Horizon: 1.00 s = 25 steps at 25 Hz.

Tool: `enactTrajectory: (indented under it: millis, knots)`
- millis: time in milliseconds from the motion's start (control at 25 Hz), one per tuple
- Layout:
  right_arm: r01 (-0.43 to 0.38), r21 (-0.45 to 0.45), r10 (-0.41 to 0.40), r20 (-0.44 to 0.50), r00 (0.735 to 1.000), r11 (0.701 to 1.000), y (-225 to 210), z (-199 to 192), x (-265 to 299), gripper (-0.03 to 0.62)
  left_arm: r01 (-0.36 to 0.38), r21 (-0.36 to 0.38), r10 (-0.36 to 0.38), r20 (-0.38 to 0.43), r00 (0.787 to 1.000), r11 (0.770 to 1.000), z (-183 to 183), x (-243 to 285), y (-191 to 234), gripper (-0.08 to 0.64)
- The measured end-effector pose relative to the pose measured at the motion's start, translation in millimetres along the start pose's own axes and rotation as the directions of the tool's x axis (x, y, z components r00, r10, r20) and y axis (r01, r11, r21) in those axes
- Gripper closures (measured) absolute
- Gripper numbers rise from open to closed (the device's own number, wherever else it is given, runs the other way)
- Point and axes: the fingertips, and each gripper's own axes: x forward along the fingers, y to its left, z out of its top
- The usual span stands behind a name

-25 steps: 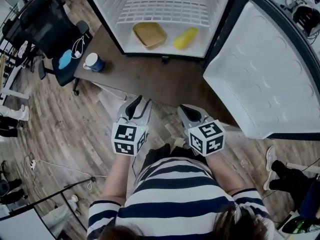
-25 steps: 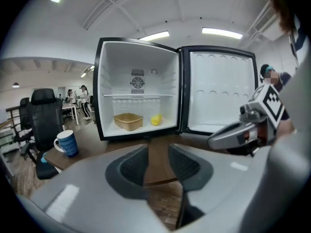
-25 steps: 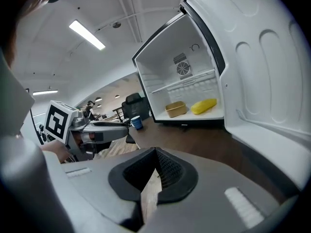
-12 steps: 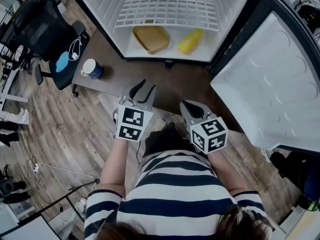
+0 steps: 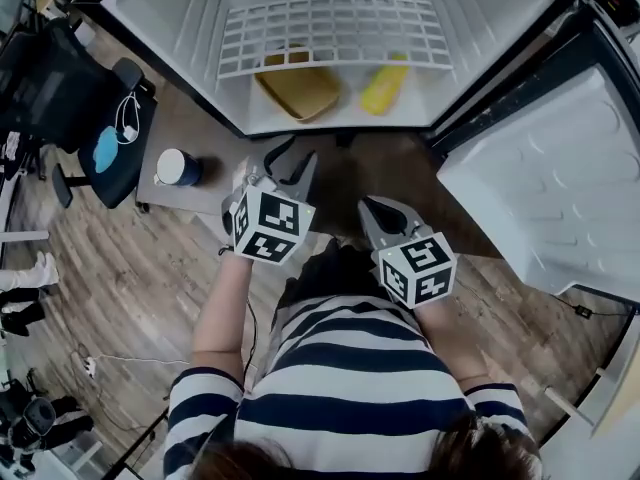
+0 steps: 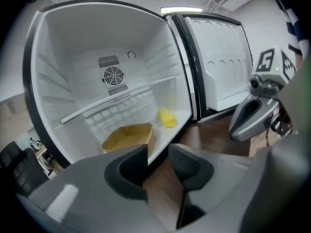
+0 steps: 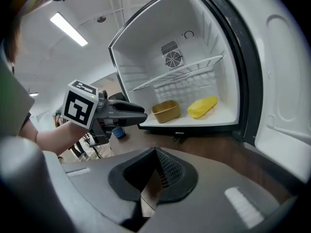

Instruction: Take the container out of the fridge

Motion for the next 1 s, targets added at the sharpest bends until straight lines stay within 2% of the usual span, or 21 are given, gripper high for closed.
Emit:
enactTrajectory:
  millis: [360,680,1000]
  knots:
    - [0.099,0.077,-0.098,-0.012,0.995,0.992,-8.2,-9.6,18.0,0.6,0.077,0.134,-0.076,-0.008,0.997,0.988,7.3,40.7,17.4,0.56]
    - [0.159,0.129,-0.16,-0.002,0.987,0.979,-18.0,-15.3,28.8,0.6,0.186,0.201,-0.166,-0.112,0.98,0.962,0.8,62.4,16.2,0.56]
    - [0.176,0.17,-0.179,0.002,0.984,0.97,-18.1,-23.5,38.8,0.6,0.236,0.277,-0.191,-0.178,0.965,0.931,-1.4,73.6,12.5,0.56]
